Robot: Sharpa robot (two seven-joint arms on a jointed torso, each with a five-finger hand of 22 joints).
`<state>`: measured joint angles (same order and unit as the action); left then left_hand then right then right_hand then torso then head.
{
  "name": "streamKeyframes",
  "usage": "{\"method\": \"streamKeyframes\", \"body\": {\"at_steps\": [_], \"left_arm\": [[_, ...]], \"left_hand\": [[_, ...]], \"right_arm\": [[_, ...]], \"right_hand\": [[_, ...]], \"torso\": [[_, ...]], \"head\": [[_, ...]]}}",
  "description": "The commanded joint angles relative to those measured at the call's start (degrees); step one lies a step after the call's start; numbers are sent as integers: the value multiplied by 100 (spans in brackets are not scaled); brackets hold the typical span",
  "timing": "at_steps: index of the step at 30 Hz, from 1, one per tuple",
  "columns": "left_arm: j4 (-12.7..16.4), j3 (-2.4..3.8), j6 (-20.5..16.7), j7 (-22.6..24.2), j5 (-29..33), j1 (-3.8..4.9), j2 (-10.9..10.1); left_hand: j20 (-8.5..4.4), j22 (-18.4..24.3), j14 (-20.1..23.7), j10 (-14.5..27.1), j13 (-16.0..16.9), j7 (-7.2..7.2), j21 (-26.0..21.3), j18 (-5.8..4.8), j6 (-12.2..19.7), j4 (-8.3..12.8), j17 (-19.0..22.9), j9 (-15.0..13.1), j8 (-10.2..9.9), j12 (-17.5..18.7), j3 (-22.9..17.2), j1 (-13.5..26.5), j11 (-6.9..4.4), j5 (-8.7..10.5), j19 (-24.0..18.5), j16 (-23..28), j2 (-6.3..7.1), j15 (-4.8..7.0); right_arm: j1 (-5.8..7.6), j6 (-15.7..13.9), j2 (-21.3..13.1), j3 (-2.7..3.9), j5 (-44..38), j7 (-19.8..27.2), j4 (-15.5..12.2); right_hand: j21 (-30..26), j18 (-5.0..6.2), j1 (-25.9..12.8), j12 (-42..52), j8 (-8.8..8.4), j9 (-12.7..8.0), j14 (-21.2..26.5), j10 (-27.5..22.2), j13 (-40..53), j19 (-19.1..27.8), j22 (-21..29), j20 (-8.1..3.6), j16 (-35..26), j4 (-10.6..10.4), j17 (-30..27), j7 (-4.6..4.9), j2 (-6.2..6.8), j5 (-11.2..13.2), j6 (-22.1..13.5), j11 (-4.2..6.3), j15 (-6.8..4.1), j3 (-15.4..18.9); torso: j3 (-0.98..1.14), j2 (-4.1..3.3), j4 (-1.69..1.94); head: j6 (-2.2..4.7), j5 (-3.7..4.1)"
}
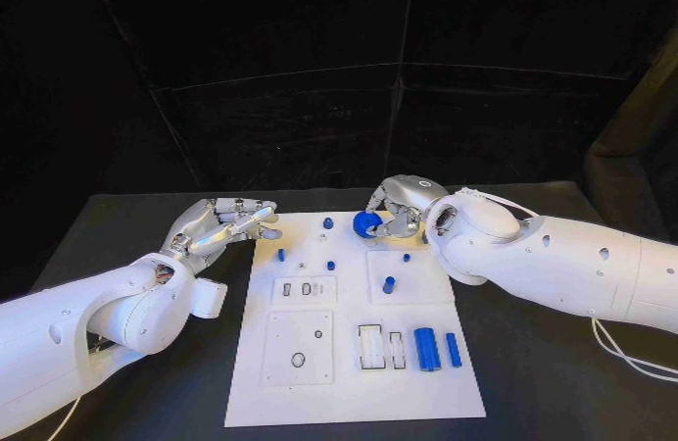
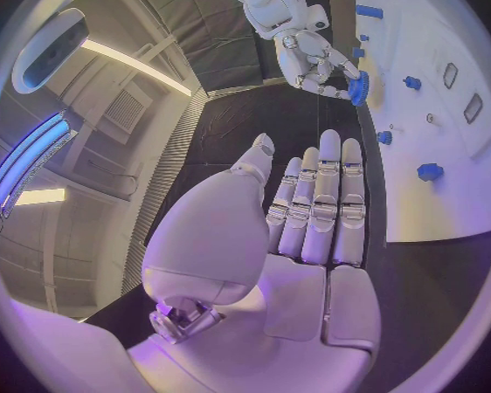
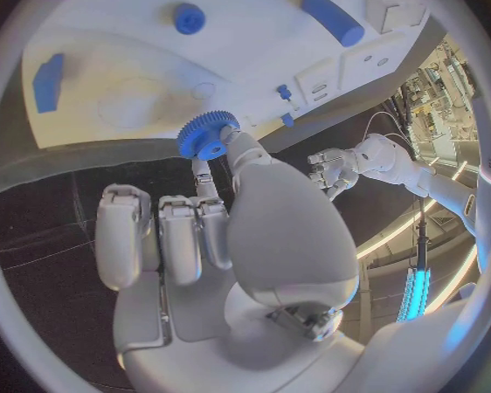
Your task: Assemble the parts on the task board
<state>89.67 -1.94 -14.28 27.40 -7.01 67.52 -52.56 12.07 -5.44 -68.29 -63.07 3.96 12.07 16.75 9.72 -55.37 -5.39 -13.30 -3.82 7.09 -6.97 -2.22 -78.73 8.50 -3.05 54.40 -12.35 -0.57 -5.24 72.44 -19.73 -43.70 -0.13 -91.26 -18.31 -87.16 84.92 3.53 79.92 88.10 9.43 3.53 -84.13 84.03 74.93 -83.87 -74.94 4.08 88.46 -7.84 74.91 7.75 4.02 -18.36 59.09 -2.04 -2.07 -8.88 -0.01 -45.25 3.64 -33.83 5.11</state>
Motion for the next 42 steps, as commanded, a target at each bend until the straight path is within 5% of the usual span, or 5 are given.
{"method": "streamKeyframes", "body": {"at_steps": [1,19,36,40,42], "left_arm": [[30,5,113,-24,13,9,-11],[13,6,117,-25,50,11,-24],[7,6,119,-26,51,11,-8],[7,6,120,-27,51,11,-8],[8,6,121,-29,51,11,-9]], "left_hand": [[13,12,16,-32,-9,19,-30,85,-37,46,-11,5,-29,34,-5,-5,16,18,34,38,-53,-30],[12,16,16,-35,-9,19,-34,85,-39,58,-14,5,-34,41,-14,-14,15,18,36,46,-60,-30],[12,16,16,-35,-9,19,-34,85,-39,58,-14,5,-34,41,-14,-14,15,18,36,46,-60,-30],[12,16,16,-35,-9,19,-34,85,-39,58,-14,5,-34,41,-14,-14,15,18,36,46,-60,-30],[12,16,16,-35,-9,19,-34,85,-39,58,-14,5,-34,41,-14,-14,15,18,36,46,-60,-30]], "right_arm": [[11,-281,81,4,-293,-21,-96],[-56,132,1042,-35,-597,-126,597],[-111,451,1448,-54,-729,-118,1032],[-113,467,1472,-55,-737,-142,1066],[-113,474,1480,-56,-739,-156,1083]], "right_hand": [[29,-112,-67,31,-22,42,-507,492,1345,-117,-307,-39,18,-21,1114,-126,8,23,244,36,-32,-53],[43,-118,-180,6,-90,37,-502,478,1325,-128,-340,-32,11,-13,1094,-114,65,170,240,25,-24,-168],[51,-123,-283,-127,-192,27,-493,390,1205,-133,-366,-8,-5,18,1054,-68,132,345,158,-14,6,-245],[44,-122,-405,-324,-358,10,-486,258,1031,-121,-354,38,-18,9,1026,18,240,539,-95,-88,66,-233],[41,-121,-508,-477,-503,11,-486,153,901,-116,-351,88,-19,-27,1027,83,326,849,-335,-150,120,-189]], "torso": [[-4,0,14],[4,-8,2],[6,-5,-7],[8,-7,-11],[11,-6,-12]], "head": [[8,-21],[-61,-150],[-82,-206],[-85,-216],[-88,-210]]}}
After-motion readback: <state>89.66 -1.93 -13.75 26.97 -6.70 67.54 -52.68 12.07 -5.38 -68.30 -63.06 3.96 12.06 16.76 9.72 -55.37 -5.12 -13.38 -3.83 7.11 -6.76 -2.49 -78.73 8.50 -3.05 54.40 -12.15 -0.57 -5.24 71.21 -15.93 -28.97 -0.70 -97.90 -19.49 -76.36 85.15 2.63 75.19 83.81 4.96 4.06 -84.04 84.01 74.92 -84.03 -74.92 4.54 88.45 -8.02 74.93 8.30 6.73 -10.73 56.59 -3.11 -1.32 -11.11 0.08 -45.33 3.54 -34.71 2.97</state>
